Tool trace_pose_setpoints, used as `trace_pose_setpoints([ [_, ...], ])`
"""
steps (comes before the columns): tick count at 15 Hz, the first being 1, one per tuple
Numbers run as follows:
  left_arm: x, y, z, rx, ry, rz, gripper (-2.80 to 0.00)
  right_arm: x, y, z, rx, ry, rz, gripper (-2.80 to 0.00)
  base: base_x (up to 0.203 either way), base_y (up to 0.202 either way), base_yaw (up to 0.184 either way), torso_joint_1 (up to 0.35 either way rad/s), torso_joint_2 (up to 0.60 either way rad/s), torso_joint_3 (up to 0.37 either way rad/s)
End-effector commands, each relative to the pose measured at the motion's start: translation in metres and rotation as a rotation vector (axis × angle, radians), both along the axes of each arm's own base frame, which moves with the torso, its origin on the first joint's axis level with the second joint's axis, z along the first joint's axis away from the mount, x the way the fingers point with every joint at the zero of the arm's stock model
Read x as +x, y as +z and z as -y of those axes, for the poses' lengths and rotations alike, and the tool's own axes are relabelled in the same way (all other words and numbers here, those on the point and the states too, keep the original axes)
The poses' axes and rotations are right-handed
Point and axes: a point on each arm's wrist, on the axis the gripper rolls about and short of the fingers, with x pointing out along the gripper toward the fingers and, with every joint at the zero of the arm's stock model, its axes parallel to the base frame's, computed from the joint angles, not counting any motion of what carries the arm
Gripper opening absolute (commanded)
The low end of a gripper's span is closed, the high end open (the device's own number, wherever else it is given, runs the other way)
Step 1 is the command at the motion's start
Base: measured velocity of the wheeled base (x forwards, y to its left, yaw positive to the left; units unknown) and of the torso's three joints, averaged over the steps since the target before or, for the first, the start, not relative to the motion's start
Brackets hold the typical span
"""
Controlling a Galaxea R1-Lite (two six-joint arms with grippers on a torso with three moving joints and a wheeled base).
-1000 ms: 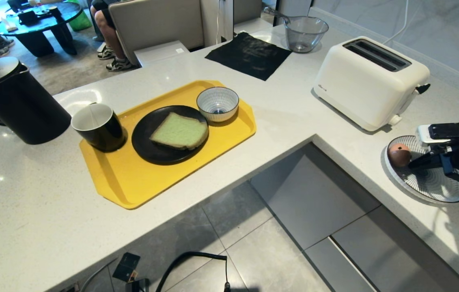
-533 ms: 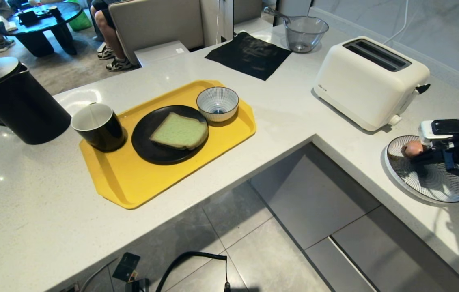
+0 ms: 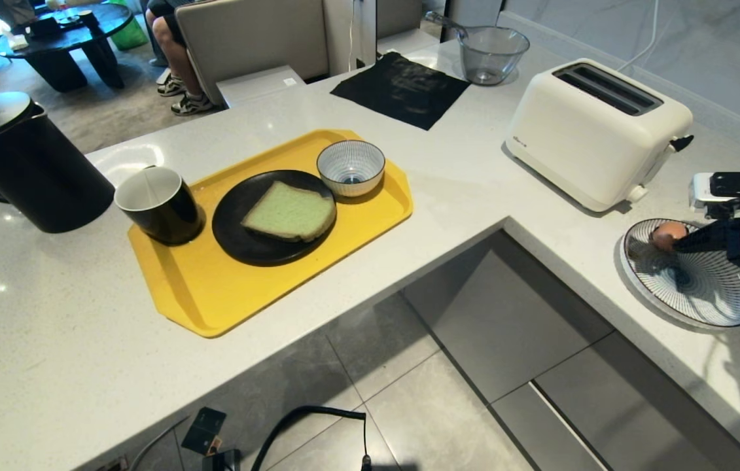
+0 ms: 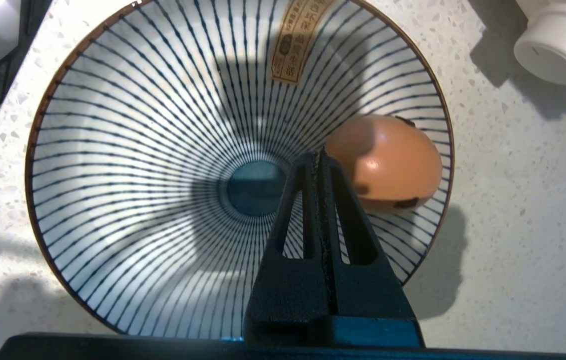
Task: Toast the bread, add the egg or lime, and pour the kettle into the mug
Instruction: Pick up the egg
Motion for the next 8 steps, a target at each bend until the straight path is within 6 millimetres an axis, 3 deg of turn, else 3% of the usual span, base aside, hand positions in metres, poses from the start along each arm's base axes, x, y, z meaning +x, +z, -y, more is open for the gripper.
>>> trace_pose_setpoints([
  [1, 0.0011, -0.0038, 0.0, 0.0, 0.001, -0.013, -2.8, -0.0042, 0.0032, 0.0014, -0.003, -0.003, 0.007, -2.8, 0.0, 0.0, 0.0, 0.0, 0.0, 0.0],
  [8, 0.0011, -0.0038, 0.0, 0.0, 0.001, -0.013, -2.8, -0.0081, 0.0082, -0.0002, 0.015, -0.031, 0.012, -2.8, 0.0, 0.0, 0.0, 0.0, 0.0, 0.0],
])
